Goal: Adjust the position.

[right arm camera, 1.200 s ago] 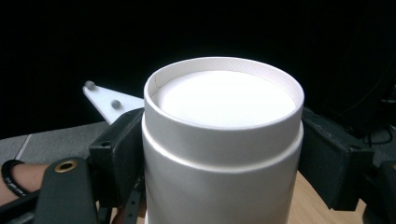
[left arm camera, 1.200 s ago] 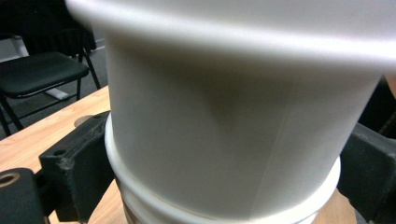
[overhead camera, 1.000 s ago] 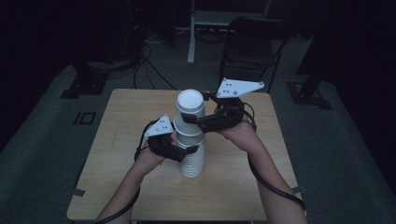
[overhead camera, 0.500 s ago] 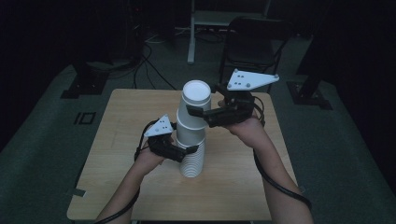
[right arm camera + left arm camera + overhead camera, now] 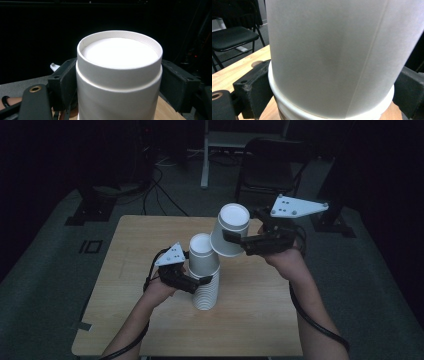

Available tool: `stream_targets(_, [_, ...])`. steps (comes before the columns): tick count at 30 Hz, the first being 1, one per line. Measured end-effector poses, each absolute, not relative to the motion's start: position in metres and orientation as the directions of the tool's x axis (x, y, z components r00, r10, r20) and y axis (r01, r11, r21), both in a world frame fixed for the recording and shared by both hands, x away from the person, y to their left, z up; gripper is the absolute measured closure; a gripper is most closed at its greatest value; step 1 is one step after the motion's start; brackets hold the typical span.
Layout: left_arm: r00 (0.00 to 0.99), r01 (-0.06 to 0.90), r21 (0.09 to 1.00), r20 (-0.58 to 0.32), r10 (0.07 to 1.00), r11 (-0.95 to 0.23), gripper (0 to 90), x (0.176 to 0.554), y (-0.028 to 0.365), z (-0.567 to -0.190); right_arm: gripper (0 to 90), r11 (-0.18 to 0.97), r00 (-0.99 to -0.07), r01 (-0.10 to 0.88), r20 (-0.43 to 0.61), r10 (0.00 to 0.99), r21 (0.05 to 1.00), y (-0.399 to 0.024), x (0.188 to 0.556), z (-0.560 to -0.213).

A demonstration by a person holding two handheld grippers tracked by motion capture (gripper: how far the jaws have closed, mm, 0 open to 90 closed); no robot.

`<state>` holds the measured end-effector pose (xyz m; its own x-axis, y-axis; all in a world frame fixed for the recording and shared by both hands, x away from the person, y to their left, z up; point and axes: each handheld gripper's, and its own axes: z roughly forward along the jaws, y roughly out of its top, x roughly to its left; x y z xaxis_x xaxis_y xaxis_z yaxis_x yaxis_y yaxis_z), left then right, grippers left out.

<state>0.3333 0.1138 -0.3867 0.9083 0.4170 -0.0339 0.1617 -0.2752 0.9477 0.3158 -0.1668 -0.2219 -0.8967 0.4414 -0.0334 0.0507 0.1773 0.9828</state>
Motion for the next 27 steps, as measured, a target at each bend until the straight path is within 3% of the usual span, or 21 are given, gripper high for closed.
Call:
stream_targets(10, [0.911, 0.159, 0.949, -0.035, 0.411, -0.273, 4.5, 0.334, 0.114, -0.387, 21.3, 0.171, -0.875, 0.066, -0.026, 0.483, 0.983, -0.19, 0.31, -0.237])
stream_targets(27, [0.891, 0.146, 0.956, -0.015, 0.455, -0.255, 2.1, 0.321, 0.13, -0.38, 21.3, 0.197, -0.837, 0.16, 0.028, 0.546, 0.967, -0.214, 0.308, -0.303])
